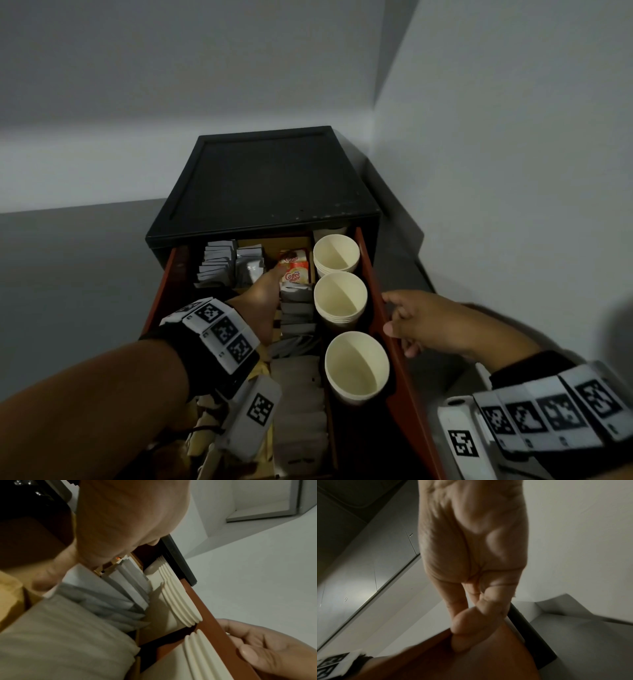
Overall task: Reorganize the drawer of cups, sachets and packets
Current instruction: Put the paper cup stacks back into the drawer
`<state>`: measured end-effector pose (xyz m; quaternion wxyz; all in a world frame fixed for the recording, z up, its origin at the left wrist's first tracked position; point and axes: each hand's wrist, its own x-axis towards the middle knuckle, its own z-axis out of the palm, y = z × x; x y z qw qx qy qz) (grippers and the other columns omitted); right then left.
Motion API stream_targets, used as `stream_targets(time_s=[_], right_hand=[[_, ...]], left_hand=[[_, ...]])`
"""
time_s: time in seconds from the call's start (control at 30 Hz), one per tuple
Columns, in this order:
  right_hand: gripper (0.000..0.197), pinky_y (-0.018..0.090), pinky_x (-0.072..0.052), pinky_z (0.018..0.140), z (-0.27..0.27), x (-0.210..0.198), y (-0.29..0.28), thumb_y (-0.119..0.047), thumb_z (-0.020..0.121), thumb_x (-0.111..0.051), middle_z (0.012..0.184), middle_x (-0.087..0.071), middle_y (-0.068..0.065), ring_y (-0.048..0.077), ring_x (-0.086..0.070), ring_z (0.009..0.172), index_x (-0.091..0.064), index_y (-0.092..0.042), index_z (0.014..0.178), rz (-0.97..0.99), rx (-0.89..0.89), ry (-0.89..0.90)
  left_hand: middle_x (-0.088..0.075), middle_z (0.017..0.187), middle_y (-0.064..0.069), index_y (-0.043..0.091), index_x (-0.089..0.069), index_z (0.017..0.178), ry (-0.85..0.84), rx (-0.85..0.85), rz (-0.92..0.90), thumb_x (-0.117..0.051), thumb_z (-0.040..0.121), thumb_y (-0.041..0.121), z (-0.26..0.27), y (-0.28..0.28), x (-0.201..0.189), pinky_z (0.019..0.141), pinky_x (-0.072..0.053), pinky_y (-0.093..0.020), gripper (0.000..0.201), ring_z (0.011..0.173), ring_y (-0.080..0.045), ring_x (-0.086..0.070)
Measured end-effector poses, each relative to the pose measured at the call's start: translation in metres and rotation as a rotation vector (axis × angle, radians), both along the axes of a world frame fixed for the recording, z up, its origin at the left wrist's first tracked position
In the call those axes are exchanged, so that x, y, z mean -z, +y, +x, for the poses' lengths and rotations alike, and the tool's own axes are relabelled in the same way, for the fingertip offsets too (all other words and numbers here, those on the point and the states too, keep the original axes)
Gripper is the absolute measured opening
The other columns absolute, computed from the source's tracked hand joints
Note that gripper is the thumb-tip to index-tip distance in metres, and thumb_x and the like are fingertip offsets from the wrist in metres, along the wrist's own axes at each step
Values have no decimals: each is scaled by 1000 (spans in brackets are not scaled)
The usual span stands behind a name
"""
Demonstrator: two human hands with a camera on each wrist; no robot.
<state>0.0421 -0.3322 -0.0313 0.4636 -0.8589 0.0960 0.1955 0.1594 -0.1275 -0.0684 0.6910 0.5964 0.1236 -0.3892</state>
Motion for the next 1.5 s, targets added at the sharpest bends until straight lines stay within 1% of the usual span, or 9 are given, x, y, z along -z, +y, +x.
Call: stream_targets(time_s=[0.27, 0.47, 0.63, 0.8, 0.93, 1.13, 1.33, 1.4, 1.5], right_hand=[[63, 31, -52, 76, 0, -2, 0, -13, 93, -55, 80, -56, 1, 15, -60, 69, -24, -16, 147, 0, 2, 9], [60, 31, -52, 74, 1, 0, -1, -15, 93, -56, 79, -56, 1, 14, -61, 68, -28, -17, 146, -19, -25, 11], [55, 23, -51, 66, 0, 2, -3, -16, 93, -55, 83, -57, 3, 14, -60, 68, -33, -18, 143, -23, -29, 2], [53, 33, -51, 72, 4, 8, -2, -14, 93, -55, 78, -52, 2, 17, -57, 68, -37, -19, 142, -7, -27, -7], [59, 23, -49, 57, 15, 11, 2, -18, 93, -55, 87, -50, -3, 15, -58, 67, -30, -19, 146, -48, 25, -20], [57, 28, -50, 61, 41, 7, 5, -30, 98, -45, 125, -54, 12, 18, -59, 64, -22, -17, 148, -209, 77, -96], [21, 28, -36, 68, 51, 19, 16, -27, 99, -39, 92, -55, 7, 26, -57, 90, -47, -8, 100, -354, 74, -255], [21, 30, -35, 71, 50, 23, 20, -26, 100, -36, 98, -57, 12, 25, -53, 90, -46, -7, 98, -370, 109, -281], [24, 30, -35, 73, 49, 26, 24, -24, 100, -34, 104, -58, 14, 26, -53, 94, -47, -5, 106, -385, 140, -299]], left_hand=[[-57, 76, -8, 16, -60, 76, -25, 73, 109, -32, 93, 54, -5, 6, -9, 46, -47, -21, 50, 67, -23, -52], [-62, 79, -14, 13, -62, 89, 11, -15, 13, -28, 93, 57, -10, 3, -1, 62, -47, -31, 56, 66, -27, -58], [-64, 49, -10, 9, -62, 77, -83, 10, 149, -36, 96, 45, -12, 9, 1, 38, -49, -23, 48, 41, -23, -61], [-57, 45, -8, 12, -58, 77, -13, -28, 37, -28, 96, 54, -17, 6, -2, 43, -46, -23, 55, 36, -20, -54], [-63, 69, -12, 11, -62, 86, -41, -70, 73, -34, 94, 53, -17, 6, 2, 59, -43, -31, 51, 63, -25, -56], [-54, 87, -11, 12, -63, 90, 10, -38, -65, -36, 88, 62, -27, 4, -4, 67, -41, -33, 56, 73, -24, -50], [-68, 106, -16, 9, -61, 115, -37, -85, -124, -23, 98, 52, -28, -5, -3, 79, -48, -38, 60, 93, -30, -60], [-62, 121, -19, 8, -57, 124, -66, -72, -113, -25, 98, 51, -28, -6, -3, 87, -46, -40, 60, 102, -32, -58], [-65, 107, -15, 11, -59, 117, -70, -76, -117, -23, 98, 50, -28, -7, -5, 76, -49, -35, 56, 89, -28, -61]])
